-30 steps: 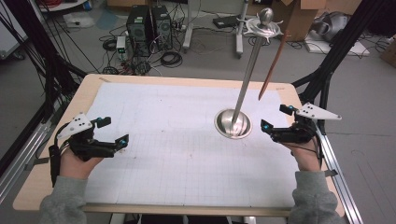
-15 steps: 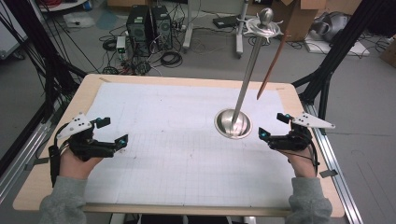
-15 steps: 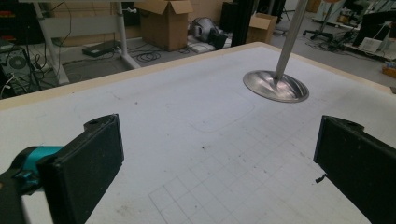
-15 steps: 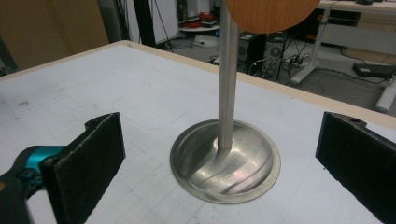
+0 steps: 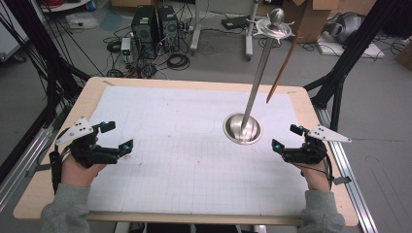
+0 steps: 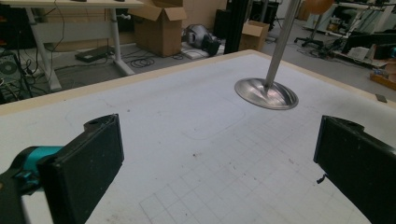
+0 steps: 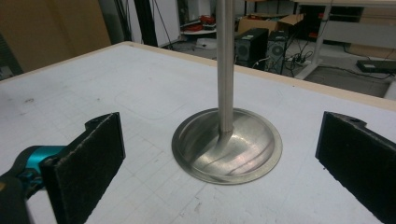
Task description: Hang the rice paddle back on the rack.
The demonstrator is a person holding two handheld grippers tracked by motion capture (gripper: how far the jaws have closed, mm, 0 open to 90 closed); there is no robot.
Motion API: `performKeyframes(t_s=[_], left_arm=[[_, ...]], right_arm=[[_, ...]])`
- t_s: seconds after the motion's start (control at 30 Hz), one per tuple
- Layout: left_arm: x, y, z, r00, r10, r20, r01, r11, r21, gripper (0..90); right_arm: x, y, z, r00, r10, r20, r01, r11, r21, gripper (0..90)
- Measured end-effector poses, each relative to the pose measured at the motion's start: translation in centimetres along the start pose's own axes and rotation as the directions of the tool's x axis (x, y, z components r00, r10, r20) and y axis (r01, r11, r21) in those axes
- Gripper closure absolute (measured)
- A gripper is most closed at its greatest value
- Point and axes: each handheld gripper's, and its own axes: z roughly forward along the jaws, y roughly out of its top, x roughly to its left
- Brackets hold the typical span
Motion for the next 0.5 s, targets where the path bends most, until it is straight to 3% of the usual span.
performKeyframes(t_s=[0.27,0.5], left_arm=[[0.03,-0.13,0.2,1.0,-0.004,0.001,0.004,1.0,0.004,2.0],[-0.07,-0.08,0.3,1.0,0.0,0.007,0.0,1.0,0.002,2.0]], right_arm=[[-0.01,-0.81,0.32,0.9996,0.022,-0.018,-0.022,1.0,-0.001,0.1],[0.13,-0.7,0.28,0.9994,0.011,-0.033,-0.012,1.0,-0.025,0.1]])
